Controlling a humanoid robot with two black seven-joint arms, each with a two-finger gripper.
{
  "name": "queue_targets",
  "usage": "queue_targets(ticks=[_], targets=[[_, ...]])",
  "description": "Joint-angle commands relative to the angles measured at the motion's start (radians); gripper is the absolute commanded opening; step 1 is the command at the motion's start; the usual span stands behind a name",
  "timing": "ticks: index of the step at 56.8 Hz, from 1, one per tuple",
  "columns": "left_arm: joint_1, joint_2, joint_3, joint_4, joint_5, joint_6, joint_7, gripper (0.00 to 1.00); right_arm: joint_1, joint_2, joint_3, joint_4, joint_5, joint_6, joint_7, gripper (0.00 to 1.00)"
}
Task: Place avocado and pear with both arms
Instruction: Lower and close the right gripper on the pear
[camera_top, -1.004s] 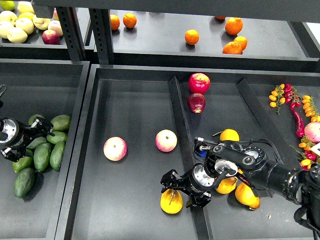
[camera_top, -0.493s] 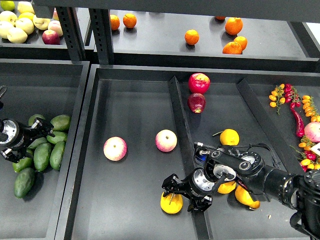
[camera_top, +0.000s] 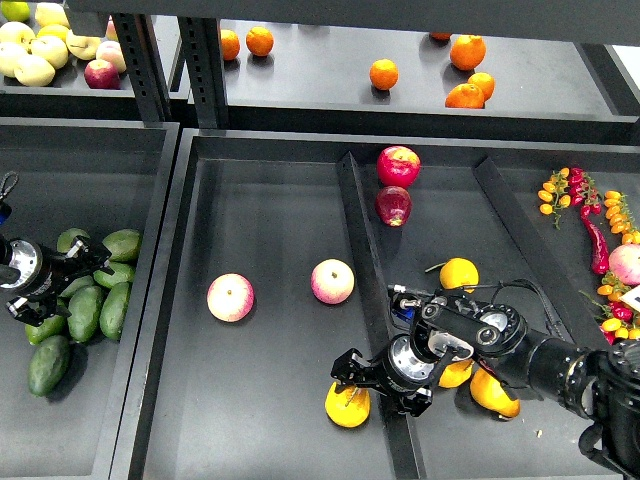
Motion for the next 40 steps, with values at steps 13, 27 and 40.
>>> queue_targets(ticks=[13, 27, 40], targets=[[0.005, -0.001, 0.0, 0.002, 0.0, 0.0, 0.0, 0.99, 0.001, 0.0, 0.015, 0.0, 0.009, 0.0, 0.0, 1.0], [0.005, -0.001, 0.0, 0.0, 0.0, 0.0, 0.0, 0.99, -0.001, 0.0, 0.015, -0.002, 0.009, 0.0, 0.0, 1.0], [0.007, -0.01, 0.002, 0.002, 0.001, 0.0, 0.0, 0.99, -0.01, 0.0, 0.024, -0.02, 0.009, 0.0, 0.0, 1.0]])
